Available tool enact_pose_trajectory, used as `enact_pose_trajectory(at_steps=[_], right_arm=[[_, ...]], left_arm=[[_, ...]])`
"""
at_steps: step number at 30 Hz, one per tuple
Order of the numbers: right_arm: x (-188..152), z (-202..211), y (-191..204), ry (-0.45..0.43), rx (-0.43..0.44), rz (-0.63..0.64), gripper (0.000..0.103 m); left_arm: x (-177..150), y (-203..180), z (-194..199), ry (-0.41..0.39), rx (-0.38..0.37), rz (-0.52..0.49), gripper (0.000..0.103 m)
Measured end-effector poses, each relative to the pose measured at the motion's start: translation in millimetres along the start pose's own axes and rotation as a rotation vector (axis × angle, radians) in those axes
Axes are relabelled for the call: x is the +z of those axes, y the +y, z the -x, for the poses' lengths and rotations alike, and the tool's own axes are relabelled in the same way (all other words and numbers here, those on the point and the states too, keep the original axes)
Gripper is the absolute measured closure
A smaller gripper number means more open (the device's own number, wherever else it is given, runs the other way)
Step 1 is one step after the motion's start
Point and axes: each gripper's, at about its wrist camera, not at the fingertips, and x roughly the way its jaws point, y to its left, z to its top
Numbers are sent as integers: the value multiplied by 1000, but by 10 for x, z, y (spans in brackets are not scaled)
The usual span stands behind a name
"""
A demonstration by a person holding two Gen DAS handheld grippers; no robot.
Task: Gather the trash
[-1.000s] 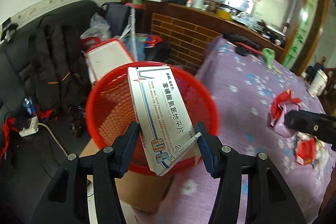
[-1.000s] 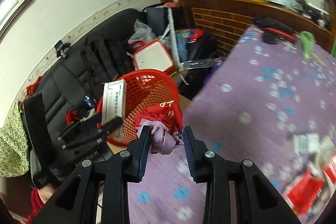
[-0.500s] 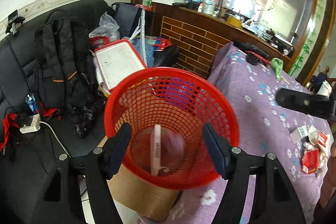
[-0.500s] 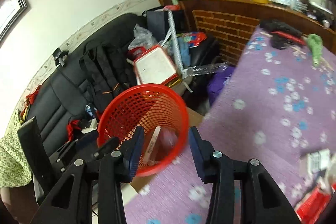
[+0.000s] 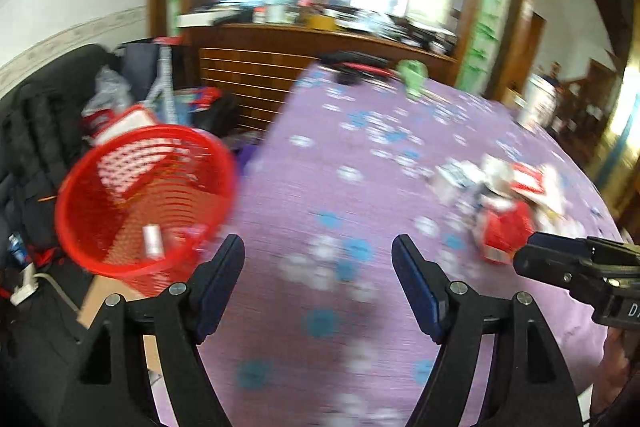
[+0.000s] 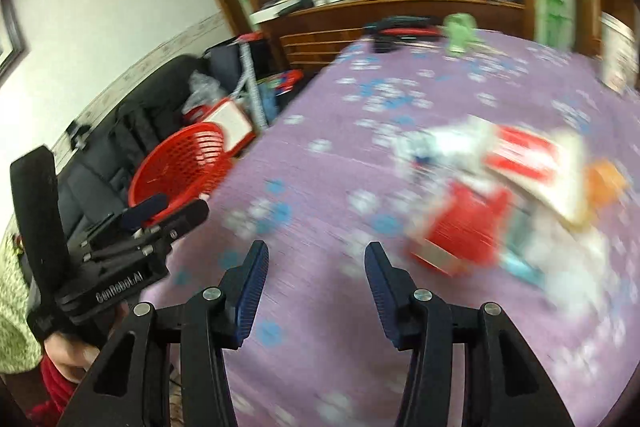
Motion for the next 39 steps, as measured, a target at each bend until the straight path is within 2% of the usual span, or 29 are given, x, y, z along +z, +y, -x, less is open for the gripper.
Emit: enact_pose_trajectory(at_steps=[4,9,14,17,22,24,25,26,28,32,39], right_arm=[[-327,399,-557,-53,-101,-94,49],[-523,717,-1017,-119,-222,-177,49],[-558,852,-1340,-151,-211,-284,49],[-585,905,-1433,-157,-202,-312,48],[-645,943,-1492,-166,-199,-324,46],[-668,961,-1502,-171,-201,-323,46],[-664,968,-1505,-174,-200,-322,45],[-658,962,-1508,-174,-199,-321,45],[-641,943,-1488,-172,-196,-309,45],[-586,854,-1437,-165,-194,-271,41],[-377,558,-1249,-138,-214,-173,40]], left_arm=[[-82,-518,-130,47,-65,-81,28],[-149,-1161,-212,73,-124,-200,27],[-171,-1696,-293,75,-156,-307,24],[-138,-1910,-462,97,-174,-318,24],[-111,-2077,-758,141,-159,-324,24],[-87,-2106,-852,147,-161,-313,31],[-78,-2115,-891,155,-162,-309,43],[-75,-2119,-941,173,-167,-299,61],[-79,-2091,-1029,212,-193,-274,79],[-111,-2020,-996,200,-193,-272,82],[-165,-1690,-640,144,-219,-212,83]])
